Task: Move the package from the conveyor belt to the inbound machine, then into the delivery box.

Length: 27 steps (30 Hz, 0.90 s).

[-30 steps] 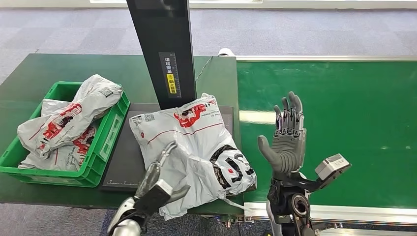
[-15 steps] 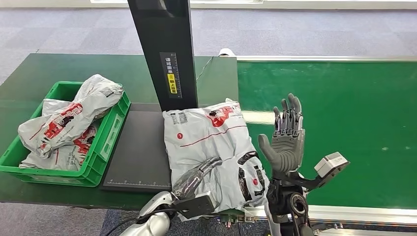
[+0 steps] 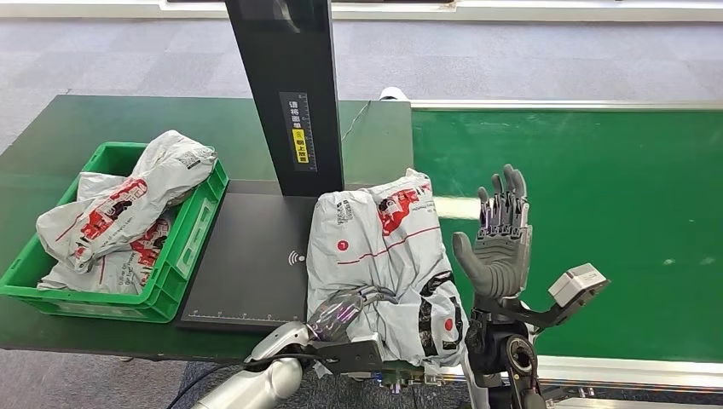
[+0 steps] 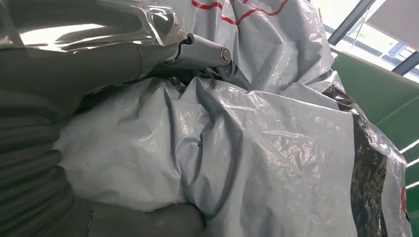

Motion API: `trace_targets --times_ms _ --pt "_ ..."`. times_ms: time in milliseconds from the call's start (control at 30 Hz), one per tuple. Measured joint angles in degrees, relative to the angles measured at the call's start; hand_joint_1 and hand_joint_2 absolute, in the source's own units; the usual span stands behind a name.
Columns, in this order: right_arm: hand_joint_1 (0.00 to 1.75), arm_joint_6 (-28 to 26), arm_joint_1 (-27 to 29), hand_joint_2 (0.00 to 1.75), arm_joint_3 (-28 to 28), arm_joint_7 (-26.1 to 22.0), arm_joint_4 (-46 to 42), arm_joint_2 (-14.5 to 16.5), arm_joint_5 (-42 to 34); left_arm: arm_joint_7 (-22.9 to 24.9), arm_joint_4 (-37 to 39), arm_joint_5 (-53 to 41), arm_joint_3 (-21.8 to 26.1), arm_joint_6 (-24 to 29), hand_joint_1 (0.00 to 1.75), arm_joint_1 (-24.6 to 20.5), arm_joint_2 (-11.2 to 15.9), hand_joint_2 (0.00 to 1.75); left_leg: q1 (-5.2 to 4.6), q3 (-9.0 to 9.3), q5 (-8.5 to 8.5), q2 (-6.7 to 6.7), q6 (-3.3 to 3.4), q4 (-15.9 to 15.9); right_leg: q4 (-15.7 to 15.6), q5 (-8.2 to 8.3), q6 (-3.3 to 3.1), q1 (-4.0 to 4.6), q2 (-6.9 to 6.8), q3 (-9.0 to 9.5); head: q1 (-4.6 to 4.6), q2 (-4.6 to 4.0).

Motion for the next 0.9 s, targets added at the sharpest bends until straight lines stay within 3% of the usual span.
trace_targets --times_ms 33,167,433,567,767,900 --pt "0.0 0.0 0.0 1.75 -0.03 0.0 0.0 0.0 0.0 -0.01 0.08 0.0 -0.02 0.0 0.58 -0.06 -0.01 1.75 0.0 0.03 0.0 0.0 0.0 0.0 0.0 0.0 0.0 0.0 0.0 0.03 0.0 0.0" --pt "0.0 0.0 0.0 1.75 -0.14 0.02 0.0 -0.01 0.0 -0.06 0.38 0.06 -0.1 0.04 1.73 -0.3 -0.03 1.75 0.0 0.11 0.01 0.0 0.0 0.0 0.0 0.0 0.0 0.0 0.0 0.11 0.0 0.0" --pt "0.0 0.13 0.0 1.75 -0.21 0.86 0.0 -0.04 -0.51 -0.94 0.37 3.12 0.09 3.98 1.75 -0.53 0.29 1.75 0.0 0.13 0.01 0.02 0.0 -0.01 0.0 0.01 -0.01 0.01 0.03 0.14 0.02 0.0" --pt "0.0 0.16 0.22 1.75 -0.21 1.19 0.01 -0.22 -0.95 -3.64 -3.84 10.45 3.08 8.22 1.75 1.84 2.34 1.75 0.03 0.13 0.01 0.18 -0.01 -0.02 0.01 0.05 -0.06 0.04 0.18 0.0 0.01 0.0" --pt "0.0 -0.05 1.93 1.75 -0.32 1.03 0.07 -1.08 -1.89 -9.43 -25.58 25.52 16.01 10.98 1.75 11.47 8.15 1.75 0.14 -0.28 0.09 0.25 -0.13 -0.02 0.08 0.08 -0.13 0.15 0.21 -0.54 -0.01 0.0" --pt "0.0 -0.32 3.44 1.75 -0.73 0.65 0.07 -1.57 -2.21 -12.95 -42.86 32.11 27.66 9.61 1.75 17.93 9.52 1.75 0.15 -0.54 0.09 0.27 -0.15 -0.02 0.09 0.06 -0.14 0.16 0.22 -0.78 0.01 0.0"
